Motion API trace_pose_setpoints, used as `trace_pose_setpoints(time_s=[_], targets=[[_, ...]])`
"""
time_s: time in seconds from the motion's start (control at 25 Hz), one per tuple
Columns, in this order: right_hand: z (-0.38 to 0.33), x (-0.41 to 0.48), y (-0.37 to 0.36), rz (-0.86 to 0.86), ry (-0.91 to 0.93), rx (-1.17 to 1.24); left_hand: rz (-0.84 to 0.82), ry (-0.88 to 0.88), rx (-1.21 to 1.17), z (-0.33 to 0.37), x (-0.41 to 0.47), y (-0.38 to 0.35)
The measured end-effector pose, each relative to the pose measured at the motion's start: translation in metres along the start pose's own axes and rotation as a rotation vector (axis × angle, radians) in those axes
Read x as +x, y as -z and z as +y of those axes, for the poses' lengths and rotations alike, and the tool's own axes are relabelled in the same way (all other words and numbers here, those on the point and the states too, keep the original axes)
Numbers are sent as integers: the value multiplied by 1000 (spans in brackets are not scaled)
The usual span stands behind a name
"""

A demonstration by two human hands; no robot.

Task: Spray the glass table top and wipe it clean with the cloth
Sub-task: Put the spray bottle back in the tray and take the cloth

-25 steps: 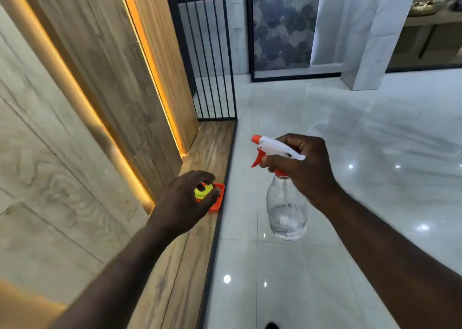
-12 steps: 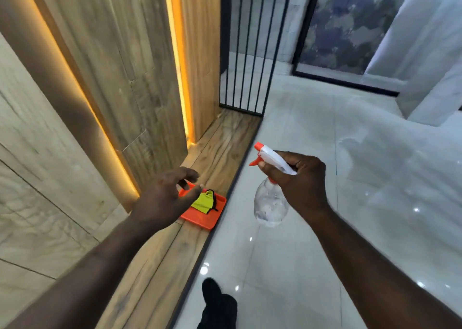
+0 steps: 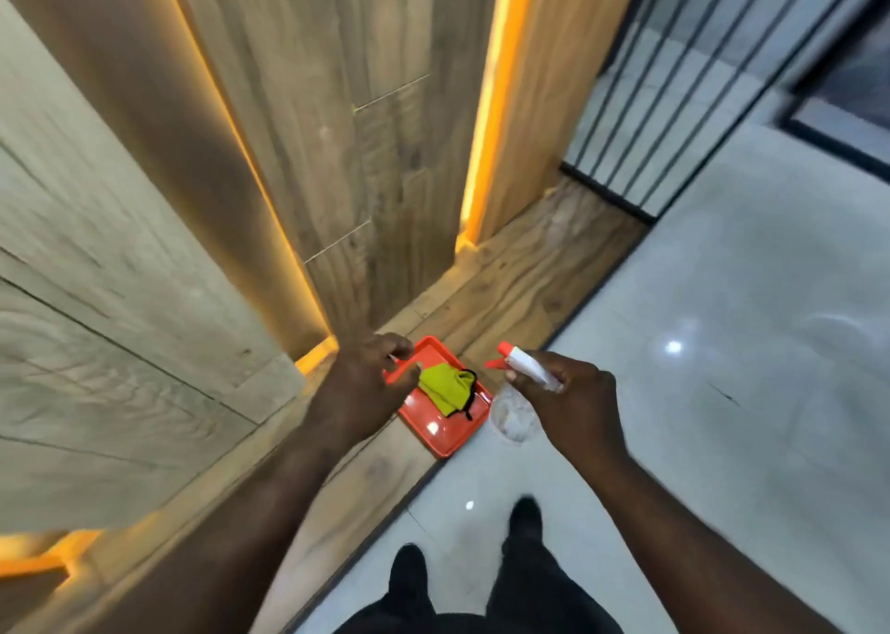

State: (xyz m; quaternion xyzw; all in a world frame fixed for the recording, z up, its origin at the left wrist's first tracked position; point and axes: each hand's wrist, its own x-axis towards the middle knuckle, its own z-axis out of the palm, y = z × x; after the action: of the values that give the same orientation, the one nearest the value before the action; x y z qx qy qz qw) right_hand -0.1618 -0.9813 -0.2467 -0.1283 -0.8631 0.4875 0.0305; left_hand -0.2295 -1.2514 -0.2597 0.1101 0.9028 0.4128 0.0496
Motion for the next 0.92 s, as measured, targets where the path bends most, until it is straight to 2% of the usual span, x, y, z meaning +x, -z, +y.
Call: trace_pose_setpoints(time_s=[0.12,0.32,0.4,0.56,0.72,0.92], targets=[[39,83,-28,-112,-17,-46,22,215,-37,-26,35,-62],[135,200,-67,-354,-15,-129,-73,551,15,-61,75,-151],[168,244,-83,-401,-15,-184,-92,647,23,-81,87,-179],[228,318,-138,-459,35,-281,-64,763,-36,-141,123,-243],[307,364,-225,-506,124,-326,-22,810,-66,-235,160,-319],[387,417,-327,-572,206,-361,83,901,-126,-321,164,-387]])
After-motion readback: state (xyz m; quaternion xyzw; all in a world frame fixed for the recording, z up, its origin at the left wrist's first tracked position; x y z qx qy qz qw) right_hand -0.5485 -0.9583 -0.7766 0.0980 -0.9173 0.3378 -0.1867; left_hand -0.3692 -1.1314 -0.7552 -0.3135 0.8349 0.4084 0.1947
